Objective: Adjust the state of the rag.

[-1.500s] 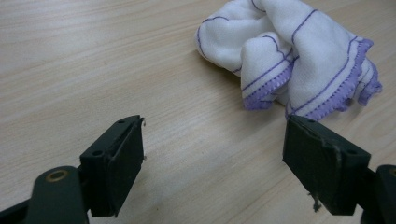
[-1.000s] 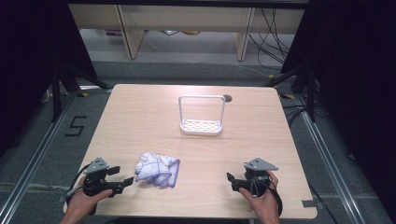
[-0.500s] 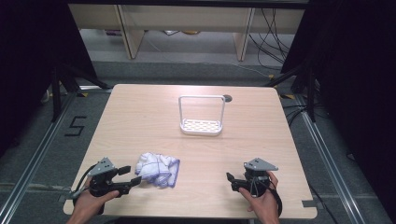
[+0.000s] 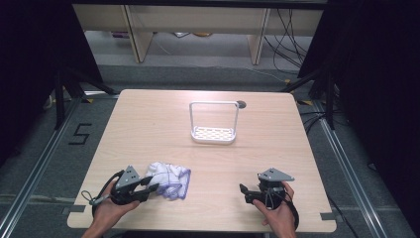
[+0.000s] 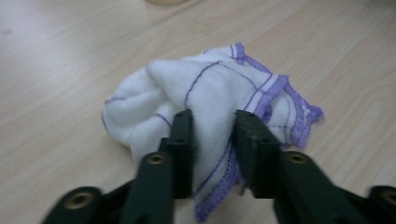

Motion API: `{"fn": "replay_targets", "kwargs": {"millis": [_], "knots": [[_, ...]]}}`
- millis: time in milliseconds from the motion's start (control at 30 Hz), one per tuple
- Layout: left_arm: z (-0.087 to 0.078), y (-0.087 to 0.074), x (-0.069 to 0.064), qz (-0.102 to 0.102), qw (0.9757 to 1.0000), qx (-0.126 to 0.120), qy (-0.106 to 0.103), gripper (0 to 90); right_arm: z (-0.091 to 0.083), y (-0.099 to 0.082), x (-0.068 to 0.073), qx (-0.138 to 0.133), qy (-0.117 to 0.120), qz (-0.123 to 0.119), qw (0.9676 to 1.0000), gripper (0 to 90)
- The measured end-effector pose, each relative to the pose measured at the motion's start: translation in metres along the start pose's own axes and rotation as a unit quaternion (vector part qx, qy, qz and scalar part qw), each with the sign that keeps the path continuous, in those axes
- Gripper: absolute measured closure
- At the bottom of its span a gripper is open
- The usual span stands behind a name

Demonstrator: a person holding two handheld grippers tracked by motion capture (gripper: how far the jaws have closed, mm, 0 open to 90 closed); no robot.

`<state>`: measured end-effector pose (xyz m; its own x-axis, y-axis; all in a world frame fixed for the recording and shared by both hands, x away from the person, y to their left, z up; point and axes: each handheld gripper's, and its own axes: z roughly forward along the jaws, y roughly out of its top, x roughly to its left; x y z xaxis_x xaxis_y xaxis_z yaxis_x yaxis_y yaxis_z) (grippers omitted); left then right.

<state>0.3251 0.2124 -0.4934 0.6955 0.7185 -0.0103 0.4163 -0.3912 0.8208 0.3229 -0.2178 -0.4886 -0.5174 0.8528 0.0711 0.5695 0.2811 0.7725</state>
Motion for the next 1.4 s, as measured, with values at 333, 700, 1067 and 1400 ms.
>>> {"fn": "replay_targets", "kwargs": {"millis": [333, 700, 1067, 1400], "knots": [[-0.015, 0.043, -0.004, 0.031, 0.9978, -0.052, -0.024, 84.4, 0.001, 0.000, -0.003, -0.008, -0.010, -0.016, 0.9998, 23.5], [-0.040, 0.102, -0.008, 0.035, 0.9912, -0.117, -0.051, 84.6, -0.003, 0.008, 0.017, -0.012, 0.042, -0.015, 0.9989, 27.3], [-0.044, 0.117, -0.010, 0.026, 0.9885, -0.137, -0.060, 84.6, 0.005, 0.025, 0.074, -0.007, 0.133, -0.041, 0.9903, 27.3], [-0.042, 0.118, -0.007, 0.020, 0.9874, -0.143, -0.064, 84.5, 0.037, 0.043, 0.131, -0.003, 0.168, -0.103, 0.9804, 33.3]]}}
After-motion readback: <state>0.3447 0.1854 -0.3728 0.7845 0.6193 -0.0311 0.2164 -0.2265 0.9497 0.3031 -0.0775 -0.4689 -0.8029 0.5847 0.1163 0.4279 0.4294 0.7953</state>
